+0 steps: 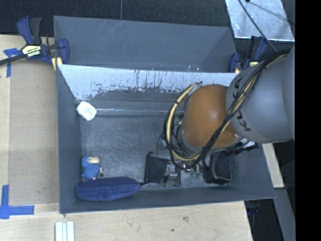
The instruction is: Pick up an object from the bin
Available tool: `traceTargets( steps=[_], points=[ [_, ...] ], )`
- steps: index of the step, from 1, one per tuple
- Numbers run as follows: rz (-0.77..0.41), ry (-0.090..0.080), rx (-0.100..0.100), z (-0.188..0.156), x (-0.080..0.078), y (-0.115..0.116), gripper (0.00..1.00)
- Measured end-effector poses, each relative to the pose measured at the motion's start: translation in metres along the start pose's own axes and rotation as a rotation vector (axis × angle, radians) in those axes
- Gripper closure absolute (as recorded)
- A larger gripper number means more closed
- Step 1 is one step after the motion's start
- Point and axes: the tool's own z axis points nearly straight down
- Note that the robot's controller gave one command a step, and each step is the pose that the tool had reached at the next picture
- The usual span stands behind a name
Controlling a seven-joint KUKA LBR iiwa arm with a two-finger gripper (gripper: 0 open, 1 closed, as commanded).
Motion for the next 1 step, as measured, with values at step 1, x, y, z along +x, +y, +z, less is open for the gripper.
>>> traceTargets(
  steps=[1],
  points=[
    [0.187,0.006,0.0,0.0006,0.0092,0.0198,0.0]
  ],
)
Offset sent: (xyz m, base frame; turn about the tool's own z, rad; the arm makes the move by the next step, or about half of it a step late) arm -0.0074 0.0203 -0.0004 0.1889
